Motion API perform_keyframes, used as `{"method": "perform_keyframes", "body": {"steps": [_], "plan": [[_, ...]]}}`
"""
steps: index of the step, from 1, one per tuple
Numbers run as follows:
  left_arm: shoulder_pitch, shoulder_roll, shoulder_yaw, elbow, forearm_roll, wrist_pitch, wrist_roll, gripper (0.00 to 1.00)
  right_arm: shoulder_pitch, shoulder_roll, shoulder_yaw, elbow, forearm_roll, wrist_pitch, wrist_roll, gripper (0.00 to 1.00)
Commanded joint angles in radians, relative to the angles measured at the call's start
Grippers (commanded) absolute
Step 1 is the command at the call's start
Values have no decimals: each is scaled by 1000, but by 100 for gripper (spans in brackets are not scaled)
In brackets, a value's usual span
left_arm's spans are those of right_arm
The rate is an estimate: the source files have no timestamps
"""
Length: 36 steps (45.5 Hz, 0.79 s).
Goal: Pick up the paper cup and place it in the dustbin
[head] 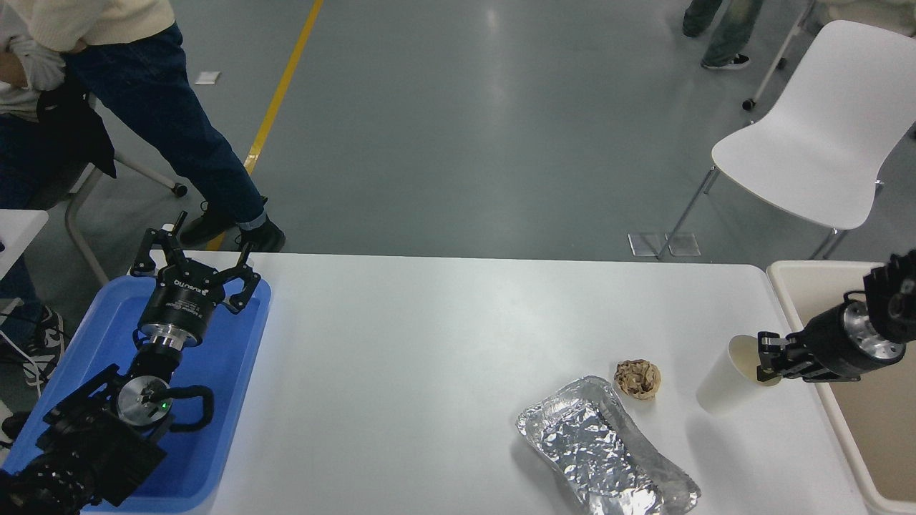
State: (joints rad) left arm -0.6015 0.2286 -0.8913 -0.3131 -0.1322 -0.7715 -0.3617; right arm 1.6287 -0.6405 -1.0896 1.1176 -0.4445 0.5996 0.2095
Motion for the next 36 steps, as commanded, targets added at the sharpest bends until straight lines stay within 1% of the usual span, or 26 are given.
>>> {"method": "perform_keyframes", "body": {"steps": [1, 17, 36], "plan": [[-1, 0, 0, 0, 0, 0, 1, 100, 207, -5, -27, 47, -23, 186, 1, 0], [-1, 0, 0, -1, 0, 0, 1, 100, 562, 10, -148, 76, -22, 186, 2, 0], [0, 0, 0, 0, 0, 0, 1, 100, 790, 65, -154, 77, -19, 186, 2, 0]]}}
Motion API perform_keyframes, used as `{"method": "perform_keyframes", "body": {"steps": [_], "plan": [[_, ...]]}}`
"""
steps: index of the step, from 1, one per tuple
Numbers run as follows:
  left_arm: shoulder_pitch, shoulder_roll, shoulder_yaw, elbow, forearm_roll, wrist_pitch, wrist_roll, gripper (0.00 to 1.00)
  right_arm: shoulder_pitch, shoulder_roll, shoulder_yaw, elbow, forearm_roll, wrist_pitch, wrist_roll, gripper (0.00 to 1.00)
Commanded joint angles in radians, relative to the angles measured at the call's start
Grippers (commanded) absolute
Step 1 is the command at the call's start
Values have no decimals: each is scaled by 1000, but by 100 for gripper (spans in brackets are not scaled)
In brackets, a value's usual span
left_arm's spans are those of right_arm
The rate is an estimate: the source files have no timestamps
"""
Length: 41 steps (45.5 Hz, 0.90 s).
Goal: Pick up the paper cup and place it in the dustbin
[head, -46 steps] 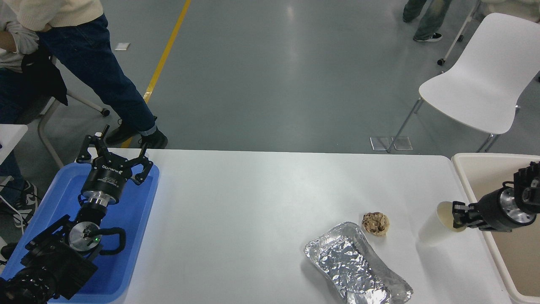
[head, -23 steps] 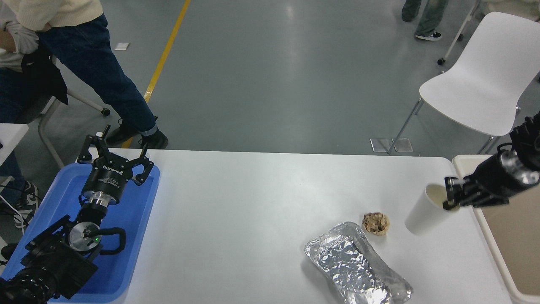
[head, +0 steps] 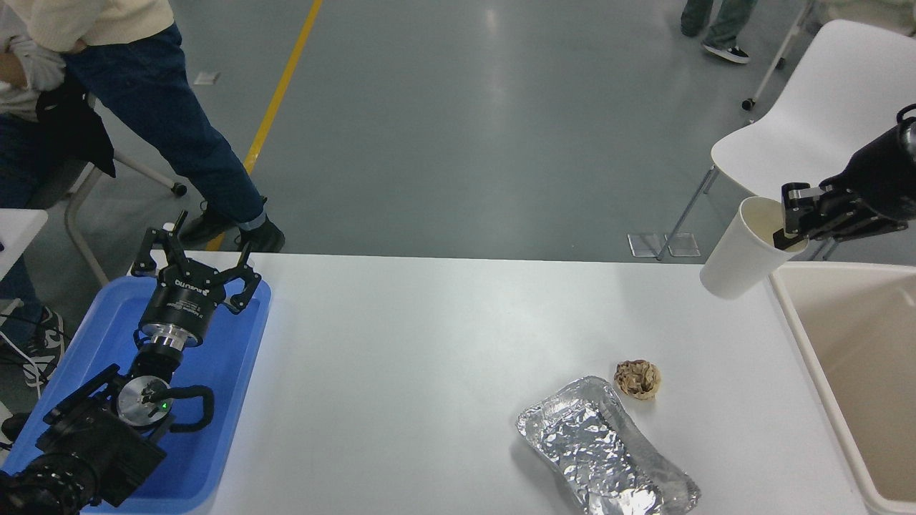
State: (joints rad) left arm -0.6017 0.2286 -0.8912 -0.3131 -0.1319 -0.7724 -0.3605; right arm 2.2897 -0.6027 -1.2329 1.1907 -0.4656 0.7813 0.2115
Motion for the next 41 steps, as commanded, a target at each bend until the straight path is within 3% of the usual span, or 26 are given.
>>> {"method": "perform_keyframes", "body": {"steps": [1, 26, 41], "plan": [[0, 0, 0, 0, 0, 1, 0, 100, 134, 27, -13, 4, 4, 4, 0, 0], [0, 0, 0, -1, 0, 1, 0, 100, 200, 24, -23, 10, 5, 4, 0, 0], [0, 2, 0, 0, 0, 1, -1, 100, 197, -51, -256, -6, 13, 4, 0, 0]]}}
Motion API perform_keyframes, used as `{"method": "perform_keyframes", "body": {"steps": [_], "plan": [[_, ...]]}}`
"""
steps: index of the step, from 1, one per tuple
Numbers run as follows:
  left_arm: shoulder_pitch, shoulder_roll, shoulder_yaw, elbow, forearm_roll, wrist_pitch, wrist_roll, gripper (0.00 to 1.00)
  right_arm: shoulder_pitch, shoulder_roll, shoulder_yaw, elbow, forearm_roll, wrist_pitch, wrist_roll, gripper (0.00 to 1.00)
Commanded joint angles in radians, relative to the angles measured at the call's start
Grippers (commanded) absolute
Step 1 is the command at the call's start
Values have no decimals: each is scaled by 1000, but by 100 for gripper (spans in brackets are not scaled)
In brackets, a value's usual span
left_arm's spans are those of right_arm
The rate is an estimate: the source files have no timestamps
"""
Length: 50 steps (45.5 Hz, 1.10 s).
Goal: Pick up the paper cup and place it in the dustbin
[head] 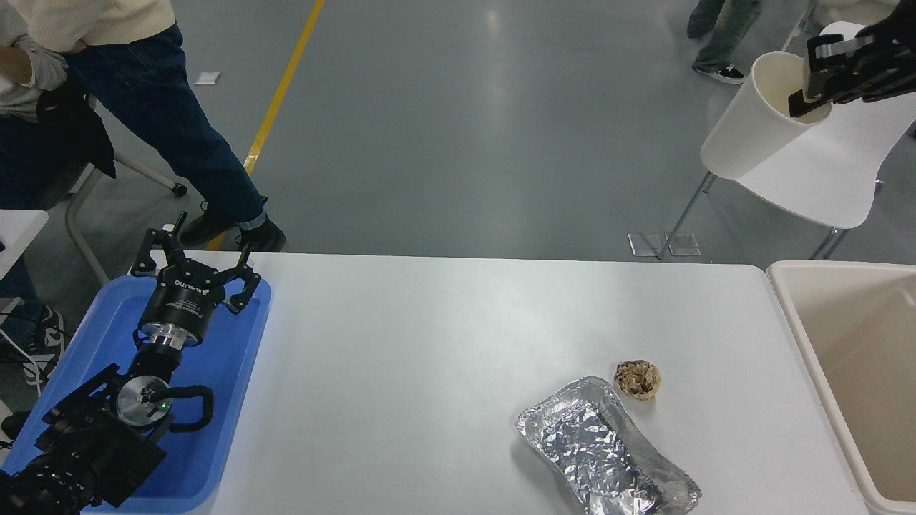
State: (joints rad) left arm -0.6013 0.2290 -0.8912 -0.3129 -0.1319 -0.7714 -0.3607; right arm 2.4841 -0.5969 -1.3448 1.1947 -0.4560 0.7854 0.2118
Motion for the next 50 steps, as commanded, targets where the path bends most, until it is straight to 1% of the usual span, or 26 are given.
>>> {"method": "perform_keyframes", "body": {"steps": [1, 7, 8, 13, 21, 25, 29, 33, 41, 48, 50], "plan": [[0, 1, 0, 0, 0, 0, -1, 100, 2, -66, -163, -12, 3, 0, 0, 0], [2, 1, 0, 0, 0, 0, -1, 100, -24, -115, -235, -29, -10, 0, -2, 0], [2, 1, 0, 0, -2, 0, -3, 100, -33, -142, -253, -47, -15, 0, -3, 0], [3, 1, 0, 0, -2, 0, -3, 100, -63, -211, -270, -93, -18, 0, -3, 0], [2, 1, 0, 0, -2, 0, -3, 100, -131, -242, -343, -119, -33, 0, -3, 0], [3, 1, 0, 0, -2, 0, -3, 100, -155, -287, -347, -133, -33, 0, -5, 0], [3, 1, 0, 0, -2, 0, -3, 100, -197, -319, -335, -167, -36, 0, -3, 0], [3, 1, 0, 0, -2, 0, -3, 100, -289, -313, -315, -214, -29, 0, -3, 0], [2, 1, 0, 0, -2, 0, -3, 100, -490, -327, -159, -276, -18, 0, -5, 0], [2, 1, 0, 0, -2, 0, -4, 100, -629, -342, -77, -285, -4, 0, -5, 0], [2, 1, 0, 0, -2, 0, -4, 100, -669, -342, -62, -287, 16, -47, -6, 0]]}}
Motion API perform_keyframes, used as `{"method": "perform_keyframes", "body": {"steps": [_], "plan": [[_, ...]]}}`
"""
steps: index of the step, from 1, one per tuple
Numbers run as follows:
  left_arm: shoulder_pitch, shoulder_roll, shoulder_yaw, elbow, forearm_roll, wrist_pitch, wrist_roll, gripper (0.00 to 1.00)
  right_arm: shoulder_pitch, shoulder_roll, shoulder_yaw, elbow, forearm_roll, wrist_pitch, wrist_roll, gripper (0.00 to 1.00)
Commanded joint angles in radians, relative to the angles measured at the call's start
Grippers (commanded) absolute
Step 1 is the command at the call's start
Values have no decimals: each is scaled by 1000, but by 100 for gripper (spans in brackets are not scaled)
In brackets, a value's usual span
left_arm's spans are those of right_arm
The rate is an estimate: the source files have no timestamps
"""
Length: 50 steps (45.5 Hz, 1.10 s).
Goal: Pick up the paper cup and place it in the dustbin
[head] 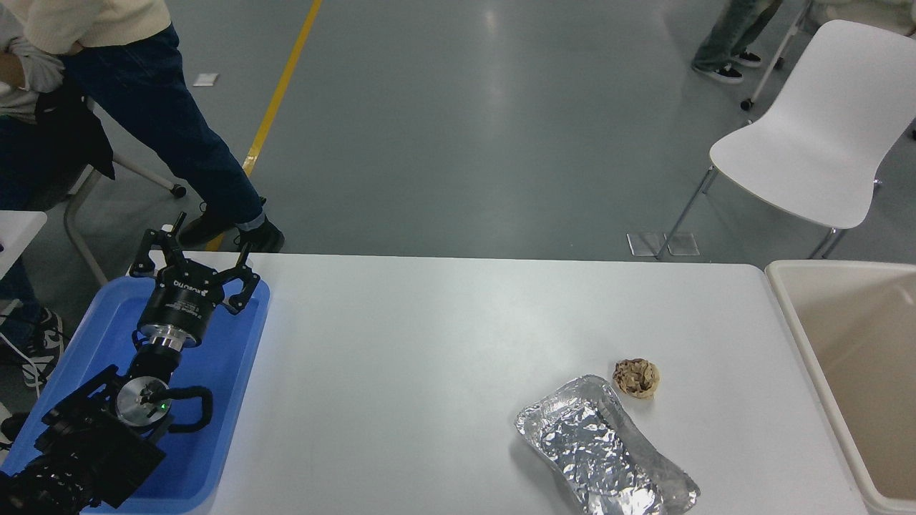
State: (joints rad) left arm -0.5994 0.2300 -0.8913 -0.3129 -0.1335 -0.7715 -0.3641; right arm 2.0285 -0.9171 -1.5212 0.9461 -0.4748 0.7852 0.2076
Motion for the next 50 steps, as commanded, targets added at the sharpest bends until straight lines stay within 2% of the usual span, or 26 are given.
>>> {"method": "perform_keyframes", "body": {"steps": [1, 9, 14, 24, 28, 38, 50], "plan": [[0, 0, 0, 0, 0, 0, -1, 100, -232, -22, 119, -40, 44, -73, -2, 0], [-2, -1, 0, 0, 0, 0, -1, 100, -379, -13, 159, -99, 88, -273, -4, 0], [-2, -1, 0, 0, 2, 0, -1, 100, -497, 1, 211, -173, 90, -333, -17, 0], [-2, -1, 0, 0, 2, 0, -1, 100, -875, 35, 559, -388, 171, -403, -114, 0], [-2, -1, 0, 0, 2, 0, -1, 100, -994, 78, 693, -469, 166, -425, -135, 0], [0, -1, 0, 0, 0, -2, -1, 100, -1220, 224, 845, -723, 171, -491, -143, 0], [0, -1, 0, 0, 0, 0, -1, 100, -1307, 271, 915, -797, 173, -626, -154, 0]]}}
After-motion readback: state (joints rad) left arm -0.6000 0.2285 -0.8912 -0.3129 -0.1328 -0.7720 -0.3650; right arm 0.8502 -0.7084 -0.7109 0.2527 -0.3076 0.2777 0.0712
